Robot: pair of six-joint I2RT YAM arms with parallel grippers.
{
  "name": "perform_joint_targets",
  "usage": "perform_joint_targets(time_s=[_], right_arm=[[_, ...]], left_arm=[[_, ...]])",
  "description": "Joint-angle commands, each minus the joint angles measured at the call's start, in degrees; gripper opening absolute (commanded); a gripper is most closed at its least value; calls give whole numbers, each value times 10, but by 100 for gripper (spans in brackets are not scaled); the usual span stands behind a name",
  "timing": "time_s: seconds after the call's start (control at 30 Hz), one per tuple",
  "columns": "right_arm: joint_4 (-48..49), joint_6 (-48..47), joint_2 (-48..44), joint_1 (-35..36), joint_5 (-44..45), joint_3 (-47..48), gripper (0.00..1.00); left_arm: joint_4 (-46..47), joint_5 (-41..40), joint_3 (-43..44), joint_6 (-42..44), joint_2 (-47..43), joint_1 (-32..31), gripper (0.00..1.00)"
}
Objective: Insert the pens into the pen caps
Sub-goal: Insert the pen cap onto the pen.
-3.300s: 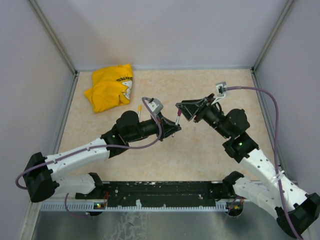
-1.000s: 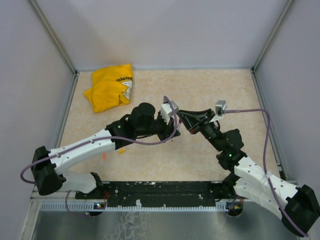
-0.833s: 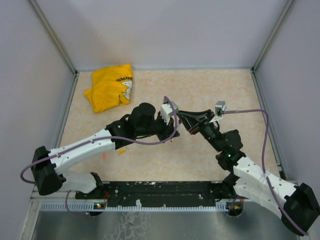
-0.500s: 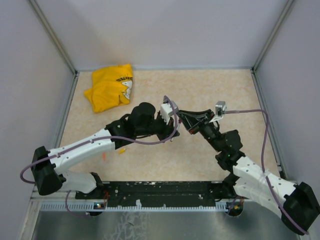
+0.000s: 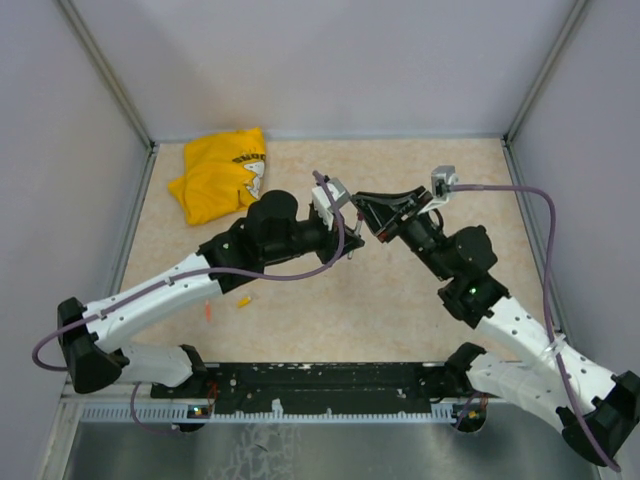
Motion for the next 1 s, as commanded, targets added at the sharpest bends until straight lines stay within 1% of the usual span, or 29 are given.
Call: perform_joint_targets(time_s=[0.0, 0.3, 0.47, 0.63, 0.8, 0.97], right_arm=[[-226, -26, 21, 22, -27, 29, 2], [-259, -46, 11, 17, -17, 121, 10], [-252, -53, 0, 17, -29, 151, 11], [-224, -49, -21, 17, -45, 151, 21], [-211, -53, -50, 17, -32, 143, 34], [-206, -62, -92, 17, 9, 105, 38]], left_arm=[[181, -23, 56, 26, -48, 5, 0], [139, -12, 41, 32, -59, 5, 0], [112, -11, 37, 32, -54, 5, 0], [95, -11, 27, 28, -55, 5, 0], [88, -16, 3, 11, -60, 5, 0], [83, -36, -37, -13, -67, 6, 0]])
